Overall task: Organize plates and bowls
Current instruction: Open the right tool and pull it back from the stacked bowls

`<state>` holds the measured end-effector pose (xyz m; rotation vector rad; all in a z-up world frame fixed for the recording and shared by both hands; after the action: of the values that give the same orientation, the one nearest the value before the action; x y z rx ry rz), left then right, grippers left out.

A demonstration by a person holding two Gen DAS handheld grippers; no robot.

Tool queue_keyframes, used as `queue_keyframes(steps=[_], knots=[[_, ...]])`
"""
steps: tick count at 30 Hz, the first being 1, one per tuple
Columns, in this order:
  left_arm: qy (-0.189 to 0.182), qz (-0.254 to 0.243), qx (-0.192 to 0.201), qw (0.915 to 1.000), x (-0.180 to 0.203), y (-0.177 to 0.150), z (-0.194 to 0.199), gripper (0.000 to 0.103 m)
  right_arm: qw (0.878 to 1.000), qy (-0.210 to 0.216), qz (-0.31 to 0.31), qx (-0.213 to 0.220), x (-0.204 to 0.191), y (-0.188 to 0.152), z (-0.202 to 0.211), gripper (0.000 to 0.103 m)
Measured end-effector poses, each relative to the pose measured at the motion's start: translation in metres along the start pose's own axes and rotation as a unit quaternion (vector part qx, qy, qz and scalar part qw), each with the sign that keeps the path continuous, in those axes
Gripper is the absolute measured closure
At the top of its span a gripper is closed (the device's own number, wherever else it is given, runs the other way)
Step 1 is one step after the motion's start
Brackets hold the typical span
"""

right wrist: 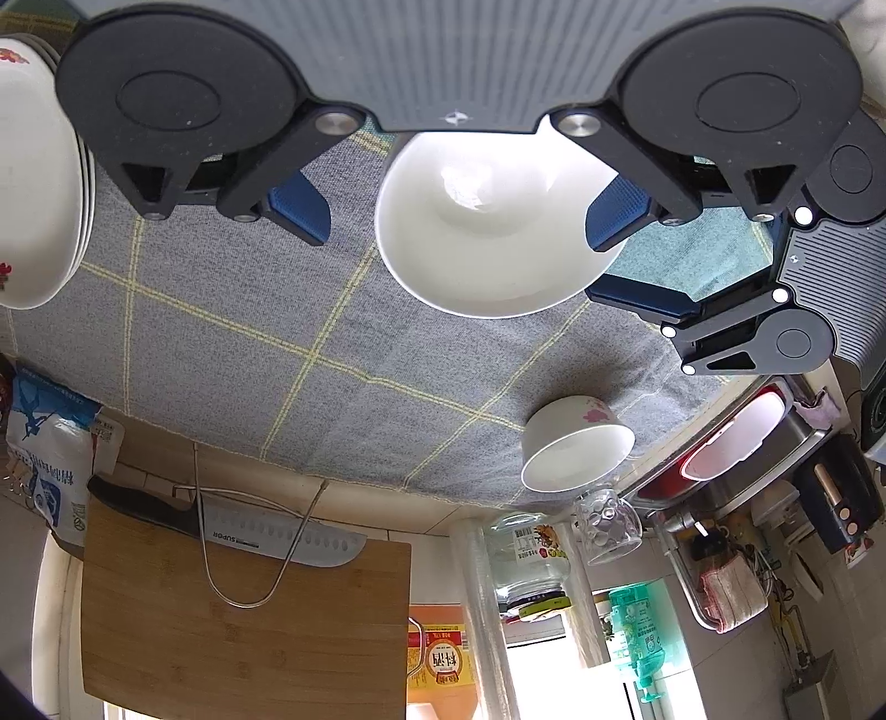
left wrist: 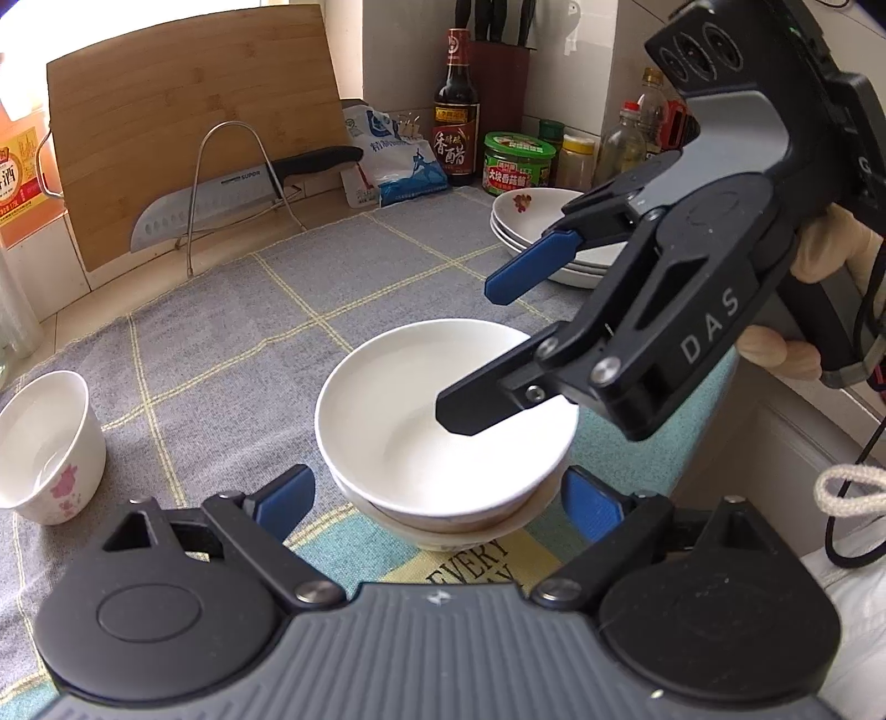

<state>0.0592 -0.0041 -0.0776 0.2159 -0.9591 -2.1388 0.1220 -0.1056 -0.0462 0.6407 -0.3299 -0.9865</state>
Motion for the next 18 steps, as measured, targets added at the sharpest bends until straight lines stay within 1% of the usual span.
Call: queue_keyframes(steps=[4, 10, 14, 18], knots=[[0.003, 0.000, 0.003, 1.0000, -0.001, 0.000, 0.008, 0.007, 1.000, -0.017, 0.007, 0.002, 0.004, -0.002, 0.003, 0.001], [0.017, 0.008, 0.007, 0.9998, -0.009, -0.003, 0.026, 0.007, 1.000, -0.020, 0.015, 0.012, 0.003, 0.004, 0.007, 0.000], [0.049, 0.021, 0.015, 0.9985, -0.024, -0.009, 0.040, 0.007, 0.999, -0.017, 0.021, 0.020, -0.003, 0.016, 0.006, 0.000], [0.089, 0.052, 0.029, 0.9943, -0.049, -0.017, 0.051, 0.006, 0.999, -0.010, 0.029, 0.026, -0.012, 0.032, 0.001, 0.000]])
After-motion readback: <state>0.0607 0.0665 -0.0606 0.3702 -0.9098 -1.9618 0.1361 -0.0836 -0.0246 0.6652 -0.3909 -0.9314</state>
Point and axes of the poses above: each gripper's, at about its wrist camera, not at the fingertips, and z roughly against the way its jaws point, x to its right, y to its top, the point moved 5 cm from there along -z, roughly the way its jaws point, and after that the axes turned 10 degrees about -y, right-handed, at the moved point
